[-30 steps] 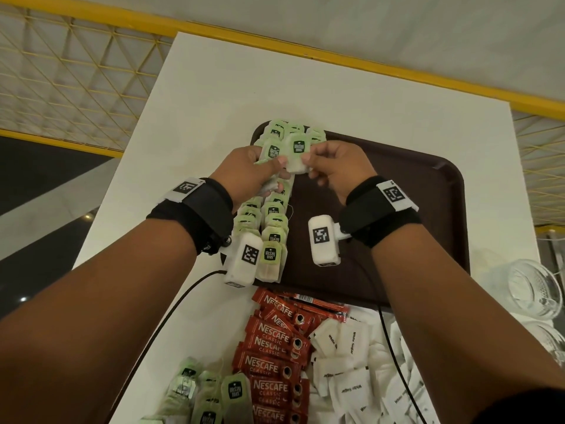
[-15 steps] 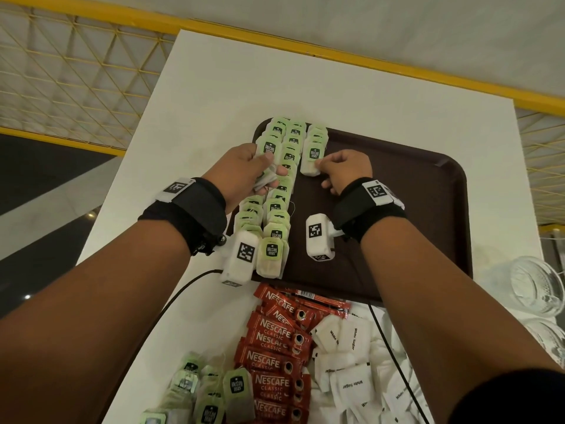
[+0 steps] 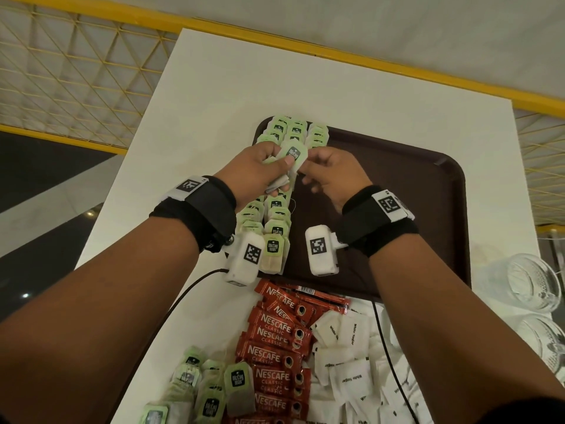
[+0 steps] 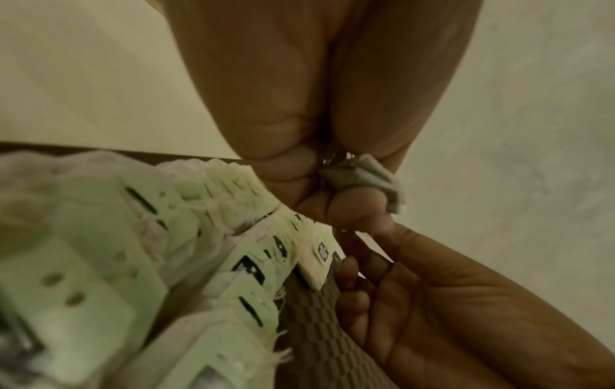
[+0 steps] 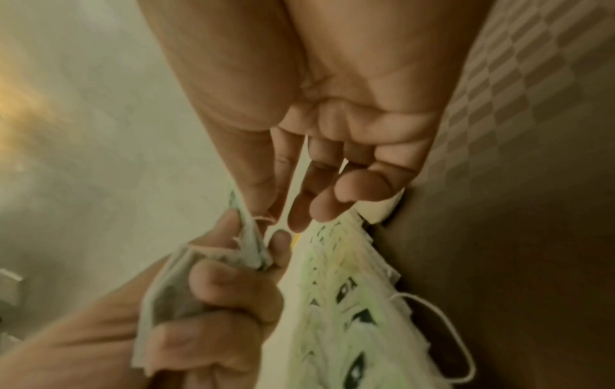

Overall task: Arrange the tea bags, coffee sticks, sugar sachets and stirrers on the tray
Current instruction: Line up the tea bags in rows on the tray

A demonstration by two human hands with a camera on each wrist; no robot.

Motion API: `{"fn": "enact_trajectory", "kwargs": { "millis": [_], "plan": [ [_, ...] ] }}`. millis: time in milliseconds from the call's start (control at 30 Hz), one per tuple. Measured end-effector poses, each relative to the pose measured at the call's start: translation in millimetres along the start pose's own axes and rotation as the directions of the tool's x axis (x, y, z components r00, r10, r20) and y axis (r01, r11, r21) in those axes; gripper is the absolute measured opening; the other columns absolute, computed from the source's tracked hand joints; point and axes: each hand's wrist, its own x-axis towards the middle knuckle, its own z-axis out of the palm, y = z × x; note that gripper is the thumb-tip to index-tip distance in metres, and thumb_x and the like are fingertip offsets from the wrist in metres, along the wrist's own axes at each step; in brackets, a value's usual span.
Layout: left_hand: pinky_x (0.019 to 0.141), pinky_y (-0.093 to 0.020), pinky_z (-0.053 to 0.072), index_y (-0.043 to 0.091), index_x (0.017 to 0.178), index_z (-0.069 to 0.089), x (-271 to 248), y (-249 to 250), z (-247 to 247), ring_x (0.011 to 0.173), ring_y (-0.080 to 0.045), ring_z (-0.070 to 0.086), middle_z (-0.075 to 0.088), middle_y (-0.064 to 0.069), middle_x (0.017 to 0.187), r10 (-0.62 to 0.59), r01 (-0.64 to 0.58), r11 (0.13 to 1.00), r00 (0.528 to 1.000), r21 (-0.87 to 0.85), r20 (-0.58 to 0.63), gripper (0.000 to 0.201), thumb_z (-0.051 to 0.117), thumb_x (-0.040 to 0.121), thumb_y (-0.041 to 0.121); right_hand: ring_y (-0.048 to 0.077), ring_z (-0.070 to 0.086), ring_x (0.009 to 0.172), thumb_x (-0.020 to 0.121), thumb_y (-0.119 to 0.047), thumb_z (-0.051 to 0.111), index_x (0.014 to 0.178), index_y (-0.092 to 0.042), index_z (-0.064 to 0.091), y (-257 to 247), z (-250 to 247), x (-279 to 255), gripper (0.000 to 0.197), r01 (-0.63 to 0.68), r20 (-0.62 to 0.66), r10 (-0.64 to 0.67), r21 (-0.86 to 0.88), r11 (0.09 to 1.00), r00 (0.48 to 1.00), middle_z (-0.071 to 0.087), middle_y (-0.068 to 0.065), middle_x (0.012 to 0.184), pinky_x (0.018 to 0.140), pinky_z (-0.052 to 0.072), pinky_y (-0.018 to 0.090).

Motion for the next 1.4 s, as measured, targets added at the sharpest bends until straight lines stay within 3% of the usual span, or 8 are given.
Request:
{"fn": "enact_trajectory", "kwargs": {
  "millis": [233,367,533,700,800,967,1200,1400],
  "plan": [
    [0.054,-0.023,0.050,0.003,0.101,0.060,1.4,-7.5,-0.2,0.059,-0.009,0.064,0.067,-0.010,0.083,0.018,-0.018,1.000,0.992,0.003,-0.127,0.021,0.060,0.098,0.023,0.015,0.060,0.071,0.097,-0.013,0.057,0.095,-0.015,0.067,-7.6,1.2,-9.6,0.011,-0.108,0.050,0.096,0.411,0.905,0.994,0.068,0.002,0.084,0.062,0.046,0.026],
    [0.057,-0.023,0.053,0.011,0.095,0.056,0.7,-8.9,0.5,0.059,-0.008,0.067,0.069,-0.008,0.080,-0.002,0.004,1.000,0.989,0.017,-0.147,0.014,0.062,0.096,0.024,0.011,0.064,0.071,0.091,-0.011,0.066,0.098,-0.015,0.065,-1.9,5.0,-9.0,0.008,-0.053,0.002,0.054,0.233,0.971,0.999,0.067,0.003,0.087,0.065,0.050,0.025],
    [0.057,-0.022,0.047,0.010,0.103,0.057,-1.8,-6.0,-1.0,0.065,-0.008,0.066,0.066,0.007,0.068,-0.068,0.070,0.997,0.994,0.029,-0.088,0.017,0.053,0.100,0.026,0.012,0.066,0.064,0.096,-0.009,0.059,0.096,-0.015,0.059,0.8,-3.0,1.5,0.006,-0.109,-0.050,0.128,0.282,0.953,0.991,0.067,0.007,0.092,0.056,0.049,0.022],
    [0.055,-0.023,0.041,0.006,0.096,0.051,-8.1,1.8,-5.1,0.069,-0.017,0.057,0.048,-0.017,0.088,-0.135,0.132,0.990,0.989,-0.049,-0.063,0.012,0.039,0.096,0.005,0.005,0.056,0.053,0.096,-0.018,0.058,0.103,-0.014,0.063,14.7,-19.1,15.1,0.009,-0.160,-0.216,0.130,-0.125,0.979,0.968,0.069,0.003,0.088,0.048,0.042,0.018],
    [0.054,-0.022,0.044,0.008,0.095,0.049,-9.1,0.4,-6.5,0.073,-0.017,0.061,0.051,-0.017,0.090,-0.131,0.129,0.991,0.989,-0.038,-0.075,0.014,0.038,0.094,-0.001,0.008,0.058,0.053,0.094,-0.021,0.062,0.102,-0.013,0.065,17.2,-22.5,25.0,0.011,-0.145,-0.263,0.070,-0.276,0.950,0.962,0.070,0.007,0.094,0.055,0.048,0.020],
    [0.071,-0.026,0.059,0.007,0.123,0.050,-9.5,-7.1,-9.4,0.085,-0.019,0.072,0.063,-0.016,0.105,-0.073,0.068,0.996,0.994,-0.055,-0.081,0.032,0.057,0.092,-0.001,0.020,0.065,0.077,0.089,-0.027,0.067,0.078,-0.023,0.065,16.8,-20.7,37.0,0.012,-0.172,-0.307,0.055,-0.371,0.913,0.950,0.073,0.004,0.090,0.083,0.056,0.040],
    [0.059,-0.024,0.055,0.006,0.122,0.055,-12.5,-8.8,-7.0,0.072,-0.013,0.072,0.072,-0.003,0.081,-0.016,0.007,0.999,0.986,-0.052,-0.164,0.039,0.072,0.086,0.006,0.017,0.060,0.088,0.090,-0.037,0.065,0.091,-0.017,0.063,11.6,-22.0,26.5,0.021,-0.170,-0.352,0.017,-0.409,0.897,0.936,0.066,0.000,0.097,0.079,0.047,0.030],
    [0.073,-0.038,0.060,0.012,0.111,0.061,-10.4,-6.4,-2.3,0.083,-0.033,0.072,0.074,-0.015,0.088,0.038,-0.042,0.999,0.973,-0.013,-0.227,0.035,0.079,0.081,0.017,-0.005,0.055,0.062,0.090,-0.030,0.068,0.086,-0.022,0.069,-13.3,-6.0,-20.6,0.008,0.023,-0.018,-0.026,-0.149,0.989,0.999,0.070,-0.006,0.091,0.059,0.047,0.014]
  ]
}}
